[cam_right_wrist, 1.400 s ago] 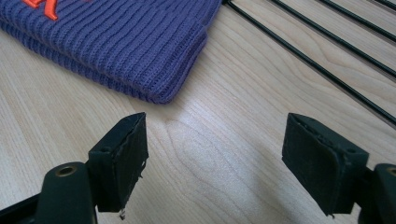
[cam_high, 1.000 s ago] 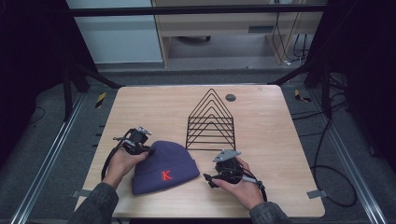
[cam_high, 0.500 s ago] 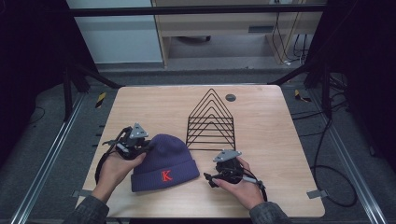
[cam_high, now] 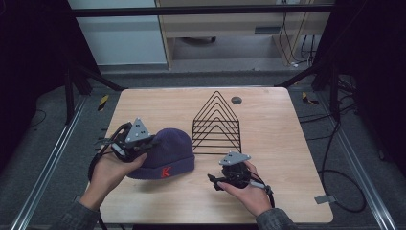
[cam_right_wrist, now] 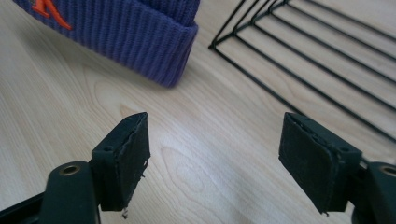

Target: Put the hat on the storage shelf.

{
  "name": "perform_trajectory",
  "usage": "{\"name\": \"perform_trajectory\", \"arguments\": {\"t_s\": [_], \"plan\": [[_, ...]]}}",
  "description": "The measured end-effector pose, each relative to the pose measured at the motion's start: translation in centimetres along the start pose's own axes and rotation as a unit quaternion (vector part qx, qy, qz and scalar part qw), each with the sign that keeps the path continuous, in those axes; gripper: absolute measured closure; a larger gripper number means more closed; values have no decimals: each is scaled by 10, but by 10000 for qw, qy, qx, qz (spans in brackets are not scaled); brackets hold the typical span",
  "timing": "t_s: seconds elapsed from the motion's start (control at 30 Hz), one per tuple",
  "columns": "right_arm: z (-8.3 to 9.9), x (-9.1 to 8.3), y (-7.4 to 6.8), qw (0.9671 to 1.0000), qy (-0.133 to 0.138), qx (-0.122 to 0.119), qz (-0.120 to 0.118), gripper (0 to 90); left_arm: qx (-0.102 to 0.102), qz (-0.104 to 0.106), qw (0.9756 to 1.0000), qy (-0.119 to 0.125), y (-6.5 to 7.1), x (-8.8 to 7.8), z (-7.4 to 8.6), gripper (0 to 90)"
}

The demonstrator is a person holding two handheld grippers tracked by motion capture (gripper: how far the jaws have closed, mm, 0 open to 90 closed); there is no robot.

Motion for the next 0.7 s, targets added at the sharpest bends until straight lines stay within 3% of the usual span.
{"name": "perform_trajectory", "arguments": {"t_s": [0.17, 0.37, 0.53, 0.7], "plan": [[-17, -3, -6, 9996, 139, -191, -145, 283, 201, -8, 9997, 123, -3, -14, -15, 791], [-41, 1, -12, 9983, 158, -489, -266, 344, 249, -80, 9990, 351, -10, -34, -28, 791], [-63, 1, -18, 9977, 259, -450, -431, 370, 232, -58, 9982, 550, -13, -49, -36, 792], [-88, 2, -21, 9966, 283, -525, -572, 357, 404, -126, 9969, 656, -16, -65, -52, 791]]}}
Point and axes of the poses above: each handheld gripper's, and its own axes: x roughly forward along the jaws, z roughly out of its underside, y roughly to its right, the point moved 1 cm from there along x, roughly forward along the jaws, and after that the axes turned 7 degrees about y, right-handed, at the moved point
